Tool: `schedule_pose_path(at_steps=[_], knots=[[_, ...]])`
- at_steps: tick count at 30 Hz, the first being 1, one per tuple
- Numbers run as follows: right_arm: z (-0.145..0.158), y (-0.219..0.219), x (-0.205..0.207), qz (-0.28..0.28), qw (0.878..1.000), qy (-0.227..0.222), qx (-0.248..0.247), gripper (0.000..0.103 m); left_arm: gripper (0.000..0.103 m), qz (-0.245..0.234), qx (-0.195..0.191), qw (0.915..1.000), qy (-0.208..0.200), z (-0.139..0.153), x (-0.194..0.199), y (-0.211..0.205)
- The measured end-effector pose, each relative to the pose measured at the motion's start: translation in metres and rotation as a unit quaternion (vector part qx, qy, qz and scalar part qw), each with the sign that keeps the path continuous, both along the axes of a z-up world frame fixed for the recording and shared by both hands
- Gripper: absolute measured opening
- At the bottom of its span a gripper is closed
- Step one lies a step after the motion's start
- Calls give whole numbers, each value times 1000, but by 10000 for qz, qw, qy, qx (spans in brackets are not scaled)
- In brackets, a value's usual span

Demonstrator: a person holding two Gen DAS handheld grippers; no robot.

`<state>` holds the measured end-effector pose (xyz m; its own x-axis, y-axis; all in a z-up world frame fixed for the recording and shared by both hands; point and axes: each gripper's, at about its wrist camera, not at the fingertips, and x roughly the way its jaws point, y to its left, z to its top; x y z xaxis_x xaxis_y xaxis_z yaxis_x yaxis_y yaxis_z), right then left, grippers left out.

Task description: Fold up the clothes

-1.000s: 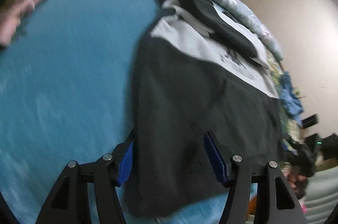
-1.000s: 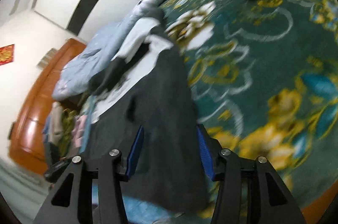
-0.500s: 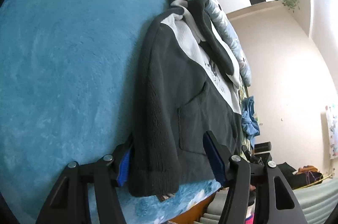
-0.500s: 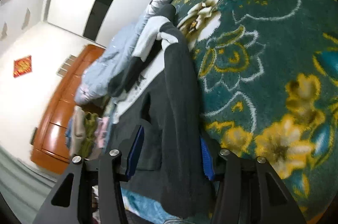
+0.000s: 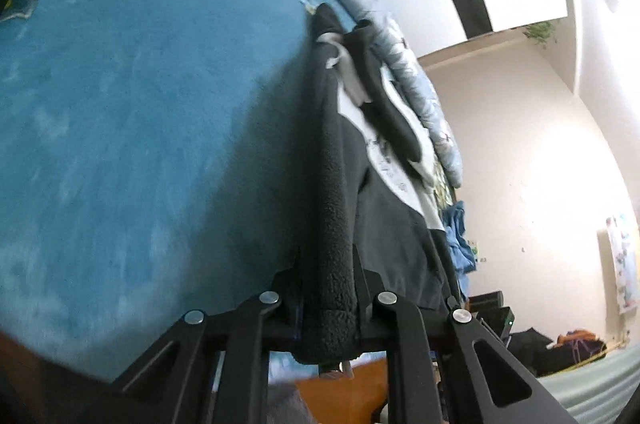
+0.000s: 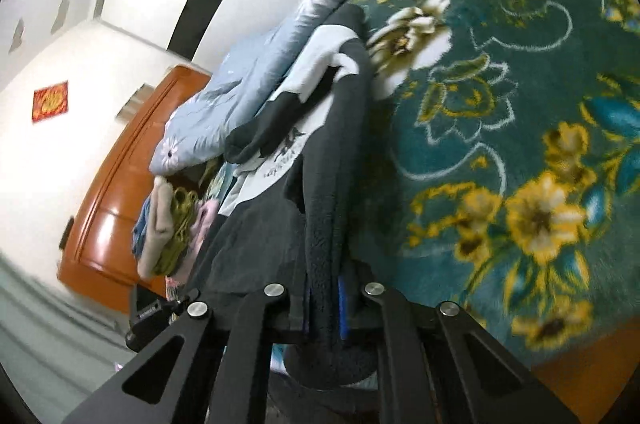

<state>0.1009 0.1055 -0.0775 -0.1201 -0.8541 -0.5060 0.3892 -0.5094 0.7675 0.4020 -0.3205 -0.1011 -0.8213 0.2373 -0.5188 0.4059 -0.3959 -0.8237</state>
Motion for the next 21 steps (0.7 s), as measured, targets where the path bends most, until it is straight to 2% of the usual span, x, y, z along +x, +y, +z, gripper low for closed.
schedule_pose_path(at_steps=[2, 5, 8, 11, 14, 16, 21], knots=[[0, 11, 9, 38, 10000, -48, -9, 10, 16, -80, 63, 9999, 92, 3, 9, 4], [-6, 25, 8, 31, 9987, -355, -365, 10, 16, -138, 243, 9991, 315, 12, 11, -6], [-1, 27, -10, -87, 9940, -544, -947, 9, 17, -129, 546, 9953, 795, 29, -8, -30], [15, 11, -39, -134, 9887, -523, -1396, 9, 17, -135, 567, 9926, 1065, 54, -45, -58], [41, -19, -73, -89, 9899, -237, -1397, 9, 17, -84, 420, 9932, 1079, 74, -83, -88], [55, -41, -103, -146, 9912, -123, -1313, 9, 17, 10, 459, 9930, 1086, 83, -105, -116], [64, -83, -184, -434, 9936, -291, -1005, 9, 18, 305, 957, 9903, 955, 75, -170, -177]])
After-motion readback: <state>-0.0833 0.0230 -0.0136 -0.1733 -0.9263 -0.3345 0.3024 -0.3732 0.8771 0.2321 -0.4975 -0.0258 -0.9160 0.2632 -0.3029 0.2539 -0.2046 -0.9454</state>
